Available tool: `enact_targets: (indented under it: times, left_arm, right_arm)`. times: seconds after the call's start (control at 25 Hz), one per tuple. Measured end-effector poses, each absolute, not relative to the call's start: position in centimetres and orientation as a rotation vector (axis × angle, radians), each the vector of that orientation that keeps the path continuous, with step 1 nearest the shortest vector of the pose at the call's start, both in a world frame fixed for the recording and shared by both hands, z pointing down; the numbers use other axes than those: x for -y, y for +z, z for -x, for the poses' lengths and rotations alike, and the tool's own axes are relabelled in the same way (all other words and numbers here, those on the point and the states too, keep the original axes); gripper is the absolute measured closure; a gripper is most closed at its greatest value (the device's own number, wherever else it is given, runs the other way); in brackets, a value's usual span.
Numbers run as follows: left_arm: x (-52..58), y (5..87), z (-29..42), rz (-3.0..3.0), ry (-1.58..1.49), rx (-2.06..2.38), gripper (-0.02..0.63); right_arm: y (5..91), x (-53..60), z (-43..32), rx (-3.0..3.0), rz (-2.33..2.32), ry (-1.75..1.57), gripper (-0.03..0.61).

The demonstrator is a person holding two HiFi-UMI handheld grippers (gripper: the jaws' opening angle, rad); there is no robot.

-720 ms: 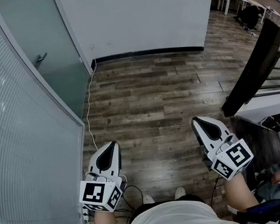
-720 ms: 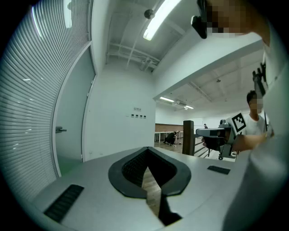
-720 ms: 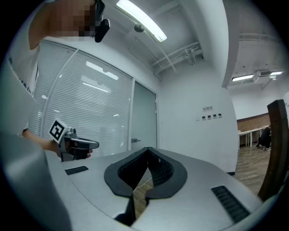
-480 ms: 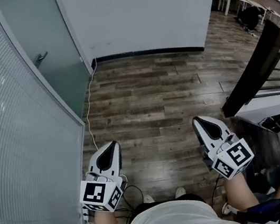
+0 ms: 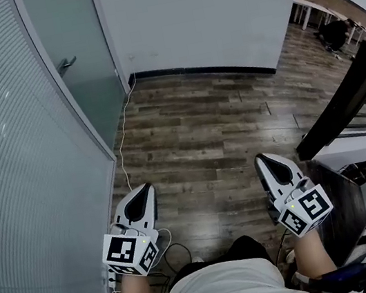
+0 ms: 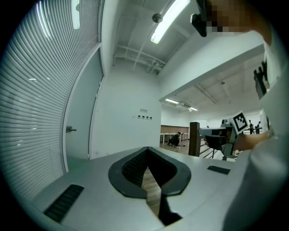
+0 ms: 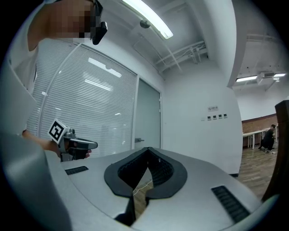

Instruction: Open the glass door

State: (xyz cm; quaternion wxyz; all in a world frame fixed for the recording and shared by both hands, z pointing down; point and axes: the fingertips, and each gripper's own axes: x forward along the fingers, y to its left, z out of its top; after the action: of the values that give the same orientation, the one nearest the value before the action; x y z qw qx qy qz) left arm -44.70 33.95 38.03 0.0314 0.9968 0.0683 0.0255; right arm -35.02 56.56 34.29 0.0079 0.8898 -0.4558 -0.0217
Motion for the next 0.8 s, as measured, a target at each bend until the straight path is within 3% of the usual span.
enact_targets:
  times: [0.4, 0.8]
  left_arm:
    - [-29.4, 39.6, 43.1, -3.056, 0.093, -0.147, 0.614]
    - [-25.8, 38.2, 34.8, -3.068, 0.091, 0.058, 0.614]
  right_arm:
    - [35.6, -51.2, 32.3, 1.501, -2.752, -0.028, 0.577]
    - [35.4, -46.7, 20.8, 1.679, -2.696, -0.022, 0.577]
